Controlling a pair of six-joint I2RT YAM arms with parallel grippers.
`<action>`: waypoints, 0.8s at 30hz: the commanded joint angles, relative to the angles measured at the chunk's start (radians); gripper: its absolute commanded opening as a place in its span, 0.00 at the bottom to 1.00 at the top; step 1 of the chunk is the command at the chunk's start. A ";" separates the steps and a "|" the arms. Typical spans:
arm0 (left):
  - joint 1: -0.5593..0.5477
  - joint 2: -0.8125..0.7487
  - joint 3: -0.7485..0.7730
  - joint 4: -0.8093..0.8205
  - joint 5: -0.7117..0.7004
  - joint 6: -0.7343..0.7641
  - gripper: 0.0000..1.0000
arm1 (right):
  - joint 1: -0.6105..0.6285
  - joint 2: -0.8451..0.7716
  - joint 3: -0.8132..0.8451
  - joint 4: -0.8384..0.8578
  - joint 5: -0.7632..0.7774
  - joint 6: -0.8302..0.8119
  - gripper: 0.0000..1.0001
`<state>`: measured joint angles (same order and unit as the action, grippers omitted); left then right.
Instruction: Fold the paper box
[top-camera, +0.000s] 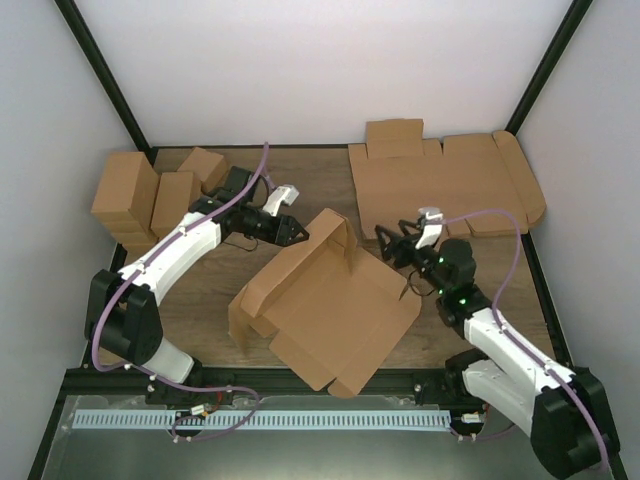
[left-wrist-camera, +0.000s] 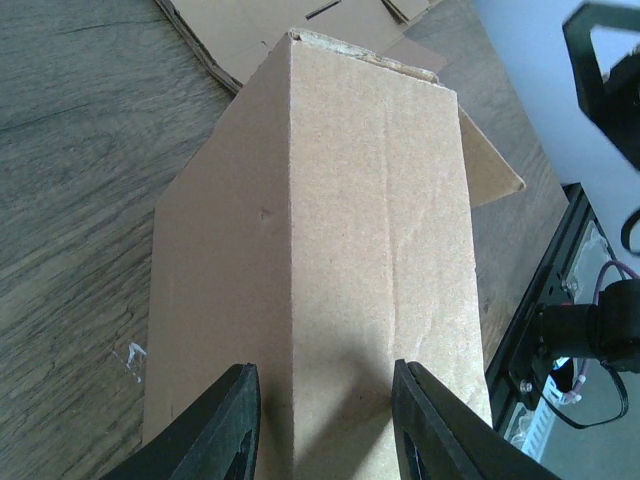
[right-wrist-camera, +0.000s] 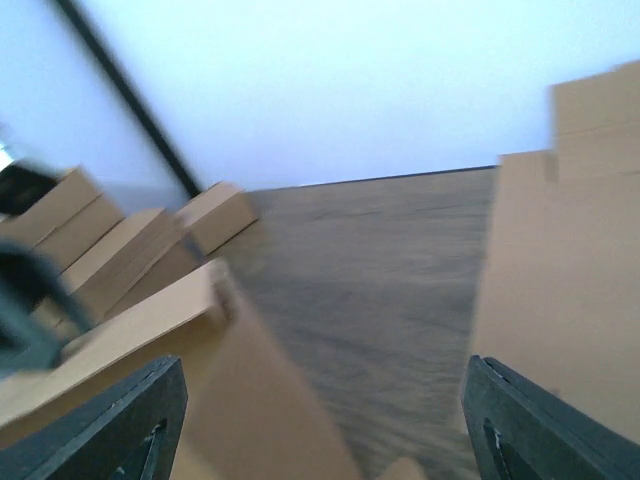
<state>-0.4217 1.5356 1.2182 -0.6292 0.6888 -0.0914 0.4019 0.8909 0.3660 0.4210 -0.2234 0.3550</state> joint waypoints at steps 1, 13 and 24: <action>-0.006 0.005 0.015 -0.021 -0.004 0.021 0.39 | -0.135 0.046 0.079 -0.127 0.063 0.123 0.78; -0.007 0.007 0.013 -0.009 0.015 0.021 0.38 | -0.099 0.253 0.031 0.042 -0.149 0.020 0.77; -0.008 0.015 0.023 -0.013 0.030 0.028 0.38 | 0.028 0.416 0.048 0.243 -0.233 -0.090 0.77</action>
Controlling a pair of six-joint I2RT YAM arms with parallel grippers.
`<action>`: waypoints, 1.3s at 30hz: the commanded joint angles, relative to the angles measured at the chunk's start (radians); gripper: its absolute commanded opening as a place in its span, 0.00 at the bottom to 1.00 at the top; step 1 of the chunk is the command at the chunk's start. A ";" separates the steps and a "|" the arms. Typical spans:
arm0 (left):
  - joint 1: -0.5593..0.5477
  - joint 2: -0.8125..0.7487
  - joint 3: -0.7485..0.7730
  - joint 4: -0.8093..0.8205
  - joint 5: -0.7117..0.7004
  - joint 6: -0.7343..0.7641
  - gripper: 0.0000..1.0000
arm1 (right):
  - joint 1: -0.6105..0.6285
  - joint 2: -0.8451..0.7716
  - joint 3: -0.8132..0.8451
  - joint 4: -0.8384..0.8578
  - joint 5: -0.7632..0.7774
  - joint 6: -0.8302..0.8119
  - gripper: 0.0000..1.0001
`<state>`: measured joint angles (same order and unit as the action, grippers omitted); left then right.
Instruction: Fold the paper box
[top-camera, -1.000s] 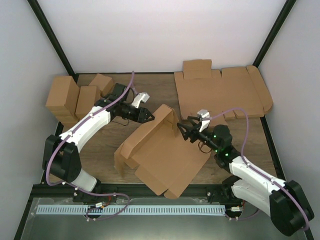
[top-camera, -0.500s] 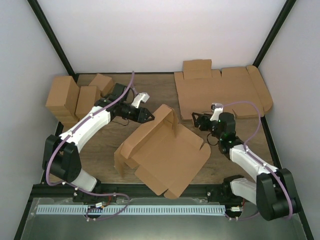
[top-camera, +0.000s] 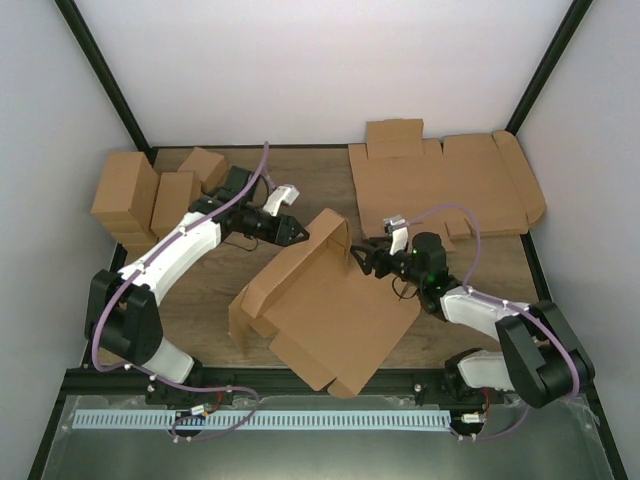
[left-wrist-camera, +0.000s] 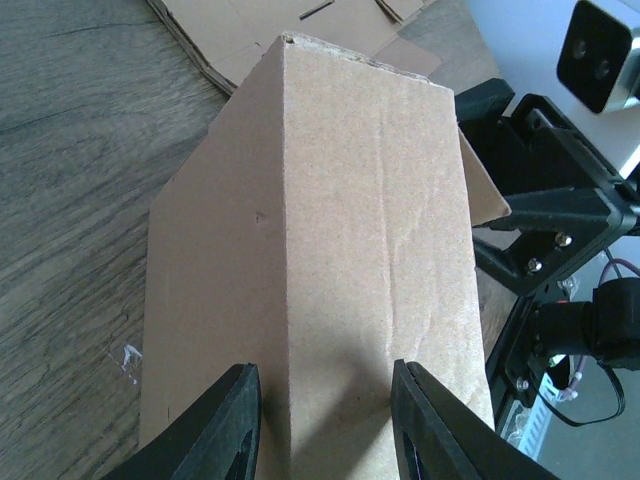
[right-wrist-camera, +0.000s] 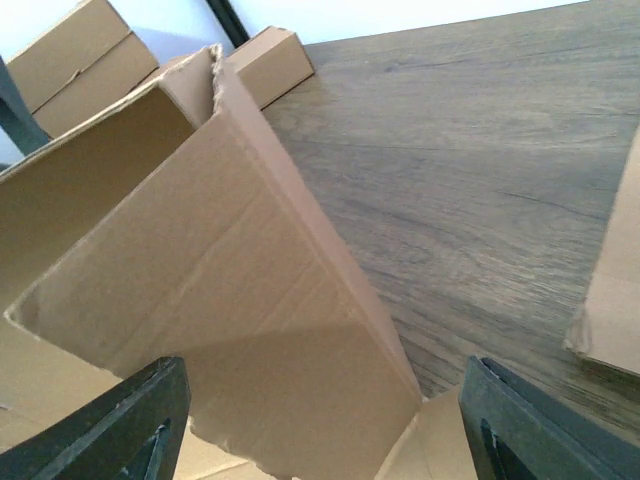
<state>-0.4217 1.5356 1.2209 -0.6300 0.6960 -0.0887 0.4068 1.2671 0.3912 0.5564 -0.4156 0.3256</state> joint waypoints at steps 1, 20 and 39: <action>-0.008 0.015 0.019 -0.012 0.025 0.026 0.38 | 0.027 0.052 0.028 0.120 -0.049 -0.067 0.77; -0.010 0.047 0.029 -0.030 0.057 0.062 0.38 | 0.079 0.223 0.054 0.298 -0.089 -0.170 0.81; -0.012 0.058 0.053 -0.037 0.055 0.060 0.38 | 0.118 0.244 0.054 0.360 -0.106 -0.193 0.66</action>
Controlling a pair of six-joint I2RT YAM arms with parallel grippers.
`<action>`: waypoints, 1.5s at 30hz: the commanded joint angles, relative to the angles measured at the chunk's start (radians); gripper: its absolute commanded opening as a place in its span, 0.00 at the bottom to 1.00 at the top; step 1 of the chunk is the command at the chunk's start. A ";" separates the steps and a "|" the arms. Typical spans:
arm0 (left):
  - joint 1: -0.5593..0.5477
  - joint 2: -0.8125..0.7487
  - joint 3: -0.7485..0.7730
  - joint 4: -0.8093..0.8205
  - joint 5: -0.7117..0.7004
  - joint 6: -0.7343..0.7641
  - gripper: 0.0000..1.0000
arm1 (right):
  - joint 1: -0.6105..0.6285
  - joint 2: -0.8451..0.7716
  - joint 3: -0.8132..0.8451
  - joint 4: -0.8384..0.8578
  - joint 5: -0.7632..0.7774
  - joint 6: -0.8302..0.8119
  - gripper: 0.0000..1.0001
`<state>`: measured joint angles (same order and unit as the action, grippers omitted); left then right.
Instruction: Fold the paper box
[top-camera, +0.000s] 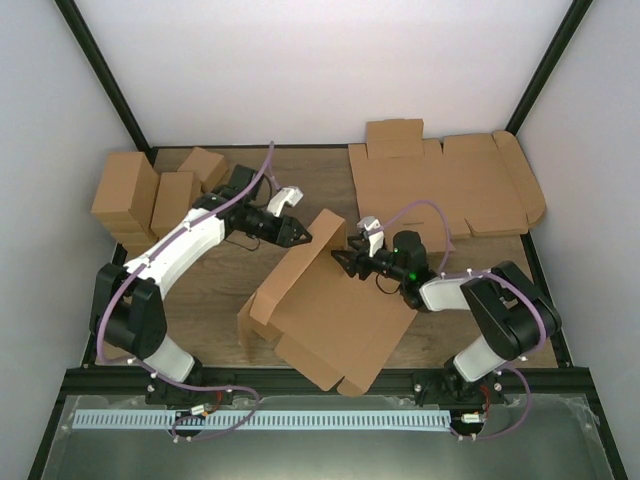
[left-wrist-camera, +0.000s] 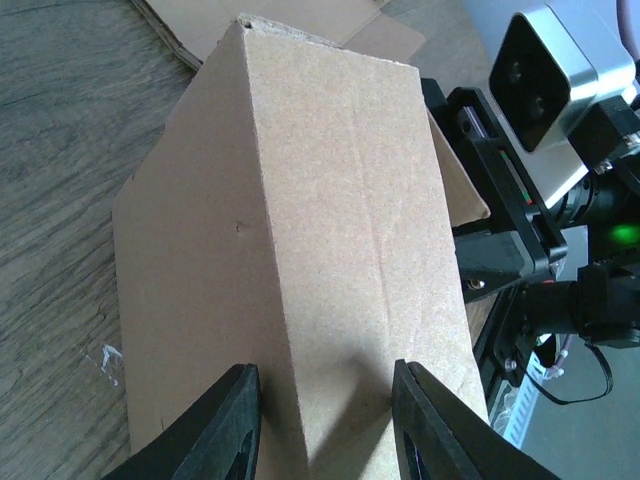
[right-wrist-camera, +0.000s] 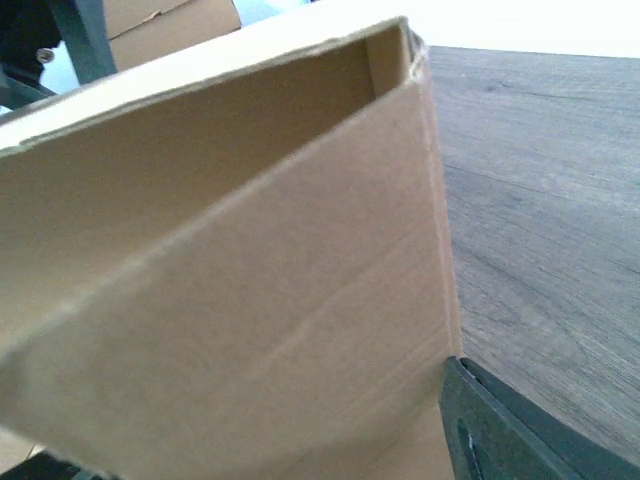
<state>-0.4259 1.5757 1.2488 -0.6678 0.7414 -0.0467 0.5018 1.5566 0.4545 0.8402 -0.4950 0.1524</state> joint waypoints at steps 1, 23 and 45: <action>-0.008 0.018 0.027 0.004 0.009 0.015 0.38 | 0.023 -0.057 -0.019 0.078 -0.026 -0.017 0.68; -0.007 0.070 0.064 0.052 -0.007 -0.027 0.39 | 0.023 -0.223 -0.053 -0.010 0.053 0.004 0.74; -0.007 0.070 0.064 0.030 -0.031 -0.015 0.38 | -0.135 -0.521 -0.151 -0.216 0.521 0.217 0.80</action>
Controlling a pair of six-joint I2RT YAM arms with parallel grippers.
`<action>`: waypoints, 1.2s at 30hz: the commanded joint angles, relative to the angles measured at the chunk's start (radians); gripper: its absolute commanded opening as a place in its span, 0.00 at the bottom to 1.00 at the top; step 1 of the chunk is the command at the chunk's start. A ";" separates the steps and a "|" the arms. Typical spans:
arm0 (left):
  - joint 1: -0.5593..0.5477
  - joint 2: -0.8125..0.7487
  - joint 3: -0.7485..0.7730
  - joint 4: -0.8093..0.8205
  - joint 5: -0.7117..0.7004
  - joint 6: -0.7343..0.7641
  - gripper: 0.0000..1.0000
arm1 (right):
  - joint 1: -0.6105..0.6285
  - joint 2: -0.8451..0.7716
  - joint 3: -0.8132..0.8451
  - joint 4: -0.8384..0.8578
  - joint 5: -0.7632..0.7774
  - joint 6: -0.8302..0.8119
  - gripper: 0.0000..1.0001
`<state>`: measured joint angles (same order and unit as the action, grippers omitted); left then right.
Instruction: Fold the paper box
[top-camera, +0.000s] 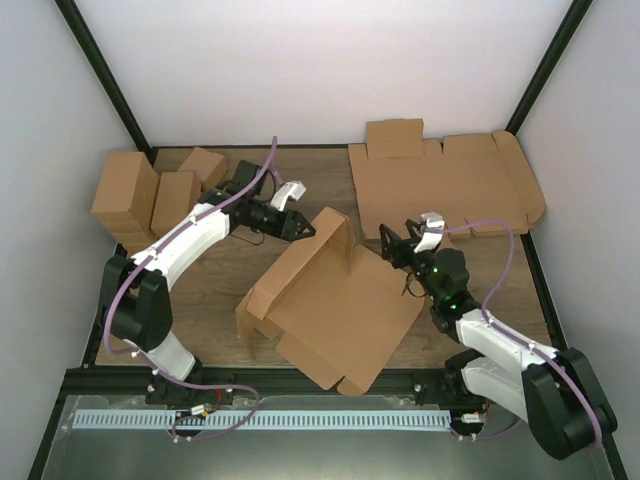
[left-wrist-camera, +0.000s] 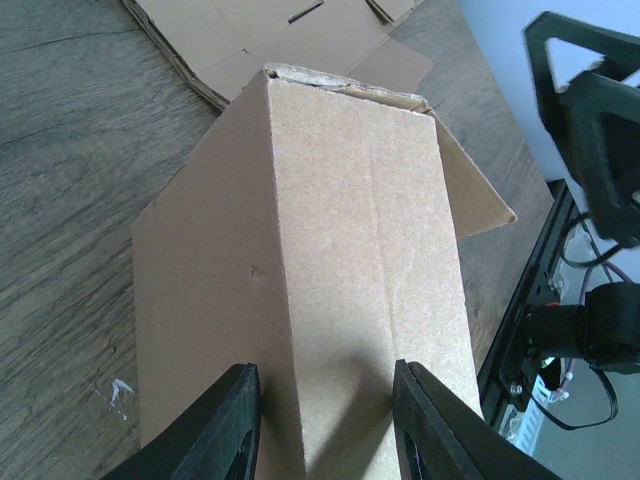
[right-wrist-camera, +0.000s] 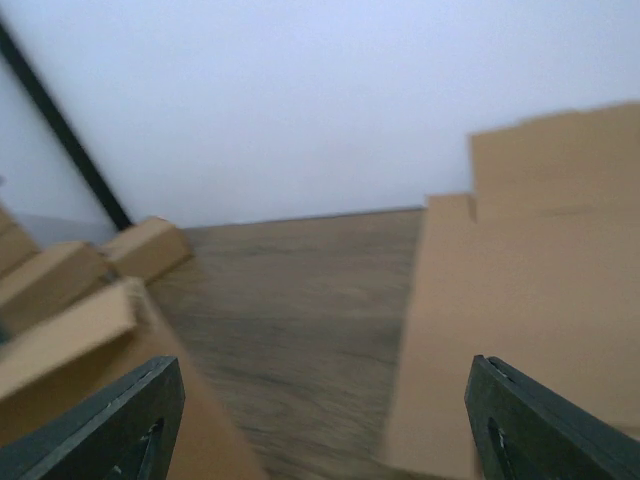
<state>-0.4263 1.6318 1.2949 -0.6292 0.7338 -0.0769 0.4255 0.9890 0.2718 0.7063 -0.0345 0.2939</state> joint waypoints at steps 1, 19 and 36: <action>-0.007 0.016 0.018 -0.009 -0.023 0.015 0.38 | -0.068 0.070 0.028 -0.069 0.029 0.076 0.80; -0.009 0.033 0.023 -0.008 0.011 0.028 0.37 | 0.022 0.548 0.199 0.214 -0.417 -0.093 0.73; -0.010 0.060 0.035 -0.011 0.134 0.060 0.35 | 0.035 0.694 0.306 0.247 -0.501 -0.200 0.54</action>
<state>-0.4282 1.6676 1.3121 -0.6304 0.7975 -0.0479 0.4503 1.6520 0.5323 0.8860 -0.5041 0.1226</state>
